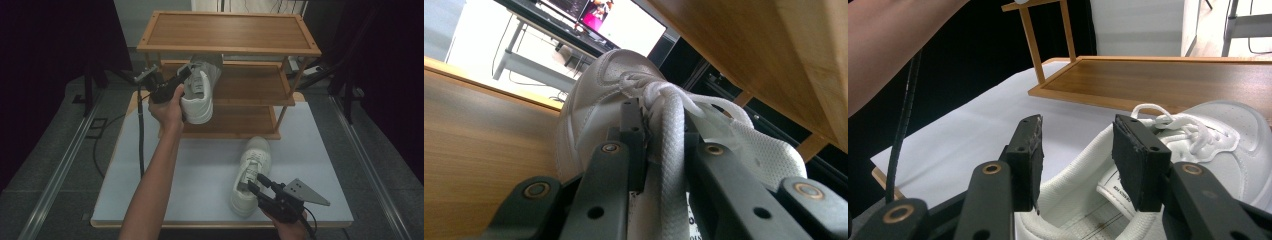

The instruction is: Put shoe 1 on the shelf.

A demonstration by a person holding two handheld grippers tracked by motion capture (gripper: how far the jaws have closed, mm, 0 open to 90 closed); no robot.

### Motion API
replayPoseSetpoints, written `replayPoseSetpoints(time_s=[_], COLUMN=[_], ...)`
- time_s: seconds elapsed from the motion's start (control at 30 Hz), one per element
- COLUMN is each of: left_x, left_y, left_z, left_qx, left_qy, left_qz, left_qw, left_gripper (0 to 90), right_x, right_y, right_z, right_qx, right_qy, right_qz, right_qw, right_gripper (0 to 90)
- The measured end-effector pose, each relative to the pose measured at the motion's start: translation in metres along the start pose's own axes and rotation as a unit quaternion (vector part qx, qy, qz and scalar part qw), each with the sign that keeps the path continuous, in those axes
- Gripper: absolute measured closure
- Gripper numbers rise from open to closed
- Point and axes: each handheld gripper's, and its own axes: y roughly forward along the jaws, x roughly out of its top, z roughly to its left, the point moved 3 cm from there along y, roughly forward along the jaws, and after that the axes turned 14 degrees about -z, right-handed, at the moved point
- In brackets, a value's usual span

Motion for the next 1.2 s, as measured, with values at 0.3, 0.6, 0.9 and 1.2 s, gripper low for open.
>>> replayPoseSetpoints(time_s=[0.3,0.6,0.9,1.2], left_x=[-0.003,-0.003,-0.007,-0.007], left_y=[0.019,0.037,0.046,0.052], left_z=[0.002,0.004,0.010,0.011], left_qx=[0.028,0.045,0.048,0.044], left_qy=[0.001,0.011,0.001,-0.029], left_qz=[-0.003,-0.011,-0.005,-0.004], left_qw=[0.9996,0.9989,0.9989,0.9986], left_gripper=[81.3,80.9,80.0,74.6], right_x=[0.002,0.003,0.002,-0.001], right_y=[-0.001,-0.002,-0.002,0.000], right_z=[-0.001,-0.002,-0.003,0.000], right_qx=[-0.001,-0.003,-0.005,-0.001], right_qy=[0.000,0.001,0.001,-0.002], right_qz=[-0.003,-0.005,-0.004,0.001], right_qw=[1.0000,1.0000,1.0000,1.0000], right_gripper=[54.9,54.9,54.9,54.9])
